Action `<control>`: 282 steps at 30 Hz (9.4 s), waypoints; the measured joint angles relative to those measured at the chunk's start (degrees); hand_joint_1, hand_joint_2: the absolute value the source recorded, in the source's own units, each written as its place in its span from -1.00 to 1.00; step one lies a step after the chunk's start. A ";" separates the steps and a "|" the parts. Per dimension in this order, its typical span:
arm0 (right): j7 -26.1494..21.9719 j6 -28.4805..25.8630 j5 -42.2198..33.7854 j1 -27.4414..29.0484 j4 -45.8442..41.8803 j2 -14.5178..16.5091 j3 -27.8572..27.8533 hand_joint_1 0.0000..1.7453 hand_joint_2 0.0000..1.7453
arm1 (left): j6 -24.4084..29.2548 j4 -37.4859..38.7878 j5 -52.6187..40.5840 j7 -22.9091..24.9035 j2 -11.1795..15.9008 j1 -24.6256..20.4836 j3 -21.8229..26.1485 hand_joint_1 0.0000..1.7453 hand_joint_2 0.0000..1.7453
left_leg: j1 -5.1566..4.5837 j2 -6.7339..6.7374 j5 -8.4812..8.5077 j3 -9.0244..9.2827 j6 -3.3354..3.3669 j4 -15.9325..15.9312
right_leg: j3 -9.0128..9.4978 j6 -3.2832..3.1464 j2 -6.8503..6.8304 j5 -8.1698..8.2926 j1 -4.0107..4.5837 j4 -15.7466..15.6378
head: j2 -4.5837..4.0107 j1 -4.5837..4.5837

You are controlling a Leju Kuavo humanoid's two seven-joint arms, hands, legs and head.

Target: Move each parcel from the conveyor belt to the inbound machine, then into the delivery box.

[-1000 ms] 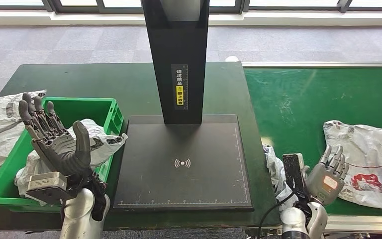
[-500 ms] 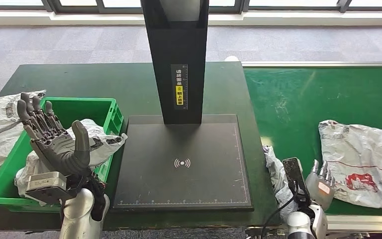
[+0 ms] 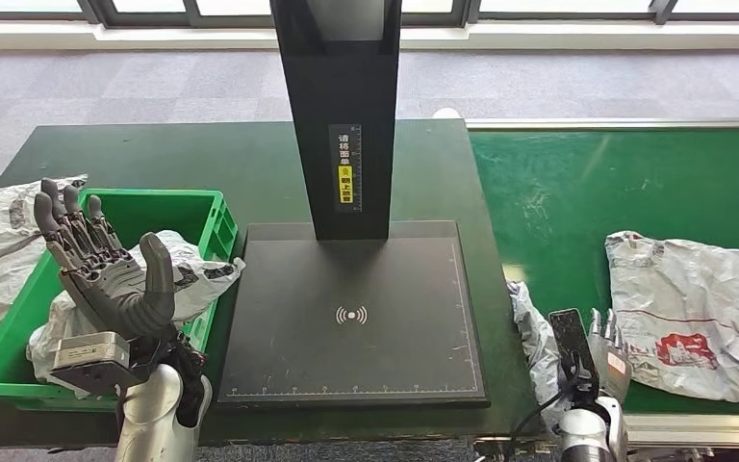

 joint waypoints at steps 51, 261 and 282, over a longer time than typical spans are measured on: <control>-14.61 25.62 -31.60 4.76 -10.20 5.60 -0.81 -1.00 1.00 | -1.50 0.99 -1.32 -0.15 0.00 -0.20 0.01 -1.00 1.00 | 0.01 -0.03 -0.01 -0.05 -0.04 0.00 | -0.07 -0.02 -0.02 0.01 0.02 0.05 | 0.00 0.00; -12.17 -0.45 -19.56 -6.25 17.50 -0.34 16.25 1.00 1.00 | -1.17 4.31 -2.04 -0.62 0.02 -0.34 0.97 -1.00 1.00 | 0.00 0.08 -0.09 -0.10 -0.21 0.00 | -0.26 -0.22 0.11 -0.08 0.12 0.20 | 0.00 -0.02; -8.84 1.81 -16.88 -10.39 20.09 -0.96 13.53 1.00 1.00 | -0.81 3.81 -2.14 -0.59 0.02 -0.26 0.97 -1.00 1.00 | 0.09 0.19 -0.18 0.06 -0.34 0.00 | -0.17 -0.32 0.25 -0.11 0.27 0.20 | 0.00 -0.02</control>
